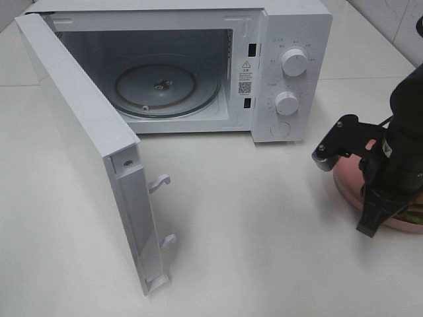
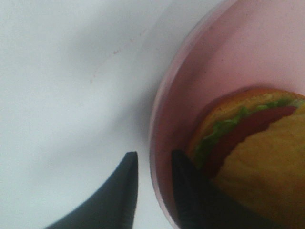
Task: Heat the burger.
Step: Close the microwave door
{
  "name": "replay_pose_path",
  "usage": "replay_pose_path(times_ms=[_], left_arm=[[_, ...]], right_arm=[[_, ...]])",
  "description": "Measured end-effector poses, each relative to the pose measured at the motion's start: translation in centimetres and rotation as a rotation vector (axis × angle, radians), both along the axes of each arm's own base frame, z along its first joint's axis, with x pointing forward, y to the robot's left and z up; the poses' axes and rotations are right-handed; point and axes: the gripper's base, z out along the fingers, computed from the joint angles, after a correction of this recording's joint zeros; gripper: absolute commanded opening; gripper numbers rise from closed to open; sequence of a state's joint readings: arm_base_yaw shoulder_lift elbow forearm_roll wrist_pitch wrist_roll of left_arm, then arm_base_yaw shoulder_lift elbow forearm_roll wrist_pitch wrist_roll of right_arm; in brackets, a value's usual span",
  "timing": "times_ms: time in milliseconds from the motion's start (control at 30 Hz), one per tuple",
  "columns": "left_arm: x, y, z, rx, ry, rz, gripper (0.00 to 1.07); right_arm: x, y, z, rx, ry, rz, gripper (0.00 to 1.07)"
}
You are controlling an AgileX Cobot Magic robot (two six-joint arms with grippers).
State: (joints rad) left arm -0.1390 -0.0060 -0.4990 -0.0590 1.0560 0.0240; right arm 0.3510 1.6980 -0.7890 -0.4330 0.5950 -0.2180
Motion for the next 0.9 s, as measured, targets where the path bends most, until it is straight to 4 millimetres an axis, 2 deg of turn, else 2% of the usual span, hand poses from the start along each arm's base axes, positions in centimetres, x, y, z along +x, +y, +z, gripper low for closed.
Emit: replay_pose_path(times_ms=[33, 67, 133, 400, 433, 467, 533, 633, 900], left_arm=[[0.0, 0.0, 0.0, 0.0, 0.0, 0.0, 0.0], [0.0, 0.0, 0.0, 0.0, 0.0, 0.0, 0.0], [0.0, 0.0, 0.0, 0.0, 0.0, 0.0, 0.0], [0.0, 0.0, 0.0, 0.0, 0.0, 0.0, 0.0], [0.0, 0.0, 0.0, 0.0, 0.0, 0.0, 0.0], [0.0, 0.0, 0.0, 0.0, 0.0, 0.0, 0.0], [0.0, 0.0, 0.0, 0.0, 0.0, 0.0, 0.0], [0.0, 0.0, 0.0, 0.0, 0.0, 0.0, 0.0], [0.0, 0.0, 0.0, 0.0, 0.0, 0.0, 0.0]], right_arm=[[0.4, 0.4, 0.5, 0.033, 0.003, -0.047, 0.48], [0.4, 0.4, 0.5, 0.033, 0.003, -0.047, 0.48], [0.8, 0.9, 1.3, 0.08, 0.012, -0.116, 0.55], [2.4, 2.4, 4.0, 0.191, 0.015, -0.282, 0.58], [2.8, 2.8, 4.9, 0.228, 0.016, -0.346, 0.61], [2.8, 2.8, 4.9, 0.228, 0.016, -0.346, 0.61], [3.5, 3.3, 6.4, 0.272, 0.012, -0.432, 0.68], [3.9, 3.7, 7.5, 0.295, 0.015, -0.491, 0.74], [4.4, 3.8, 10.0, 0.294, 0.024, -0.578, 0.75]])
